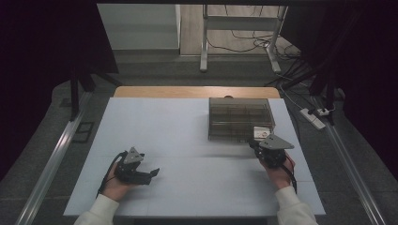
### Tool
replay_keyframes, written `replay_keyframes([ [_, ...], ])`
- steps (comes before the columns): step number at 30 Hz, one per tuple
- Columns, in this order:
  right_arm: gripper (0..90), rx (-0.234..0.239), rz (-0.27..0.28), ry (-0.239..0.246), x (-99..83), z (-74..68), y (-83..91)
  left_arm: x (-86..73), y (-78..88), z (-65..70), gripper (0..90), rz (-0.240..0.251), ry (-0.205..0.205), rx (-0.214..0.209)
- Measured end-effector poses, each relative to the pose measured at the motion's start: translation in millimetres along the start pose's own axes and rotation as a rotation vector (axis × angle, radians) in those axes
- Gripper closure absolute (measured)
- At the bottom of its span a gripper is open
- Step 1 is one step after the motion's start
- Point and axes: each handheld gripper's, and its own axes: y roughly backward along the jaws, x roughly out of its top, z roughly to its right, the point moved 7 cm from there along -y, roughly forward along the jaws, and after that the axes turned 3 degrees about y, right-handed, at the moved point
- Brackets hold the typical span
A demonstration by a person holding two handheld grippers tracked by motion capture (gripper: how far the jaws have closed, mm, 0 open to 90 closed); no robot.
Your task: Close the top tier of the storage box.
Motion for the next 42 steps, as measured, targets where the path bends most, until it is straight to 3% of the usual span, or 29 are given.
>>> replay_keyframes([
  [17, 89.5, -0.009, 0.004, -0.008, 3.9, 13.0, -12.7, -1.8, -4.6, -0.4, 14.5, -0.018, -0.004, 0.009],
  [29, 89.5, -0.033, 0.014, -0.038, 7.1, 25.0, -25.9, -3.1, -4.3, -1.3, 14.5, -0.018, 0.005, 0.011],
  [42, 89.5, -0.047, 0.020, -0.028, 11.1, 30.5, -35.0, -4.5, -4.0, -0.7, 14.5, -0.016, 0.012, 0.005],
])
